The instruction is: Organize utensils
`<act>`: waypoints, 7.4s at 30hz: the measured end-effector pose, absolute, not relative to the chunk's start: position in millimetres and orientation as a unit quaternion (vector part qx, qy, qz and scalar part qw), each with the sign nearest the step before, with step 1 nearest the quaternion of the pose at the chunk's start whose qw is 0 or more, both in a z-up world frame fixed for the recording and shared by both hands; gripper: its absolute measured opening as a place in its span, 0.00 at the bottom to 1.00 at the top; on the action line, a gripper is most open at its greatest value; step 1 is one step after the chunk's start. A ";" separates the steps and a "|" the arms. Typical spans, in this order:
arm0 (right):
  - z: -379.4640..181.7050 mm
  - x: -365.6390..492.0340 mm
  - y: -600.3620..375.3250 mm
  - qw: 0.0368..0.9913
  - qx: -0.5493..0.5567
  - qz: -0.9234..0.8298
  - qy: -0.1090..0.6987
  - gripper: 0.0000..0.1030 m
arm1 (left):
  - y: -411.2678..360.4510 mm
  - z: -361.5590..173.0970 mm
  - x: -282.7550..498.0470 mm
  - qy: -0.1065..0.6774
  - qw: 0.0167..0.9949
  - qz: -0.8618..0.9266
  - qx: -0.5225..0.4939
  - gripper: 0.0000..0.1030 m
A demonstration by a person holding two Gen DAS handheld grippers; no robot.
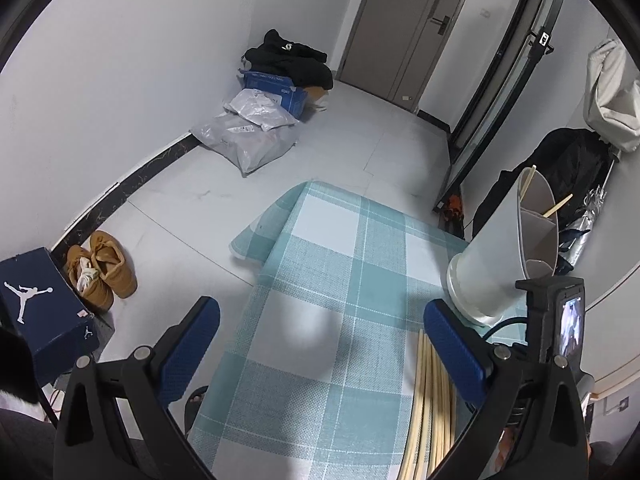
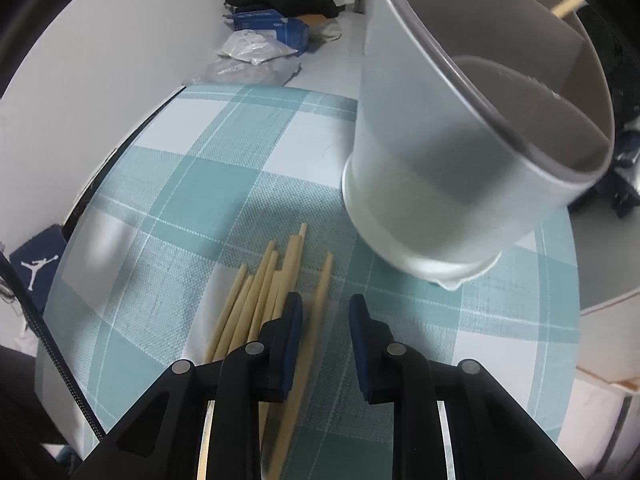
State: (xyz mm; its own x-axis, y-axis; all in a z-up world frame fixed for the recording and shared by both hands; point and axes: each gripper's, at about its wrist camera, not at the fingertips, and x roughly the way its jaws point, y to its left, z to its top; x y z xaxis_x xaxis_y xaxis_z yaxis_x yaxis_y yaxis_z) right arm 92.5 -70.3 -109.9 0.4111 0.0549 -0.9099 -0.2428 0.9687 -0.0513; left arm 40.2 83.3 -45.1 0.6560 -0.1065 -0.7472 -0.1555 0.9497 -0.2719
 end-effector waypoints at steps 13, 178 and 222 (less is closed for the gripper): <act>-108.8 80.2 -78.4 0.827 -0.064 0.130 0.543 0.05 | 72.3 -47.0 41.0 0.418 0.899 -0.014 -0.134 0.97; 153.6 118.7 -192.7 0.985 0.055 0.135 0.096 0.04 | -11.1 134.8 134.1 0.223 0.947 -0.167 -0.159 0.00; 54.2 147.5 -188.4 0.951 0.039 0.192 0.239 0.08 | -35.4 70.5 170.0 0.359 0.912 -0.174 -0.099 0.14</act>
State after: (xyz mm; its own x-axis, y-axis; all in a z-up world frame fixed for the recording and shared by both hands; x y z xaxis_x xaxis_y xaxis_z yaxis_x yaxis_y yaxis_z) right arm 147.5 -188.4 54.2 0.8122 0.3837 -0.4394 -0.3464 0.9233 0.1660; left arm 170.0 -35.4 70.5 0.6815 -0.3883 -0.6204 0.2462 0.9199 -0.3053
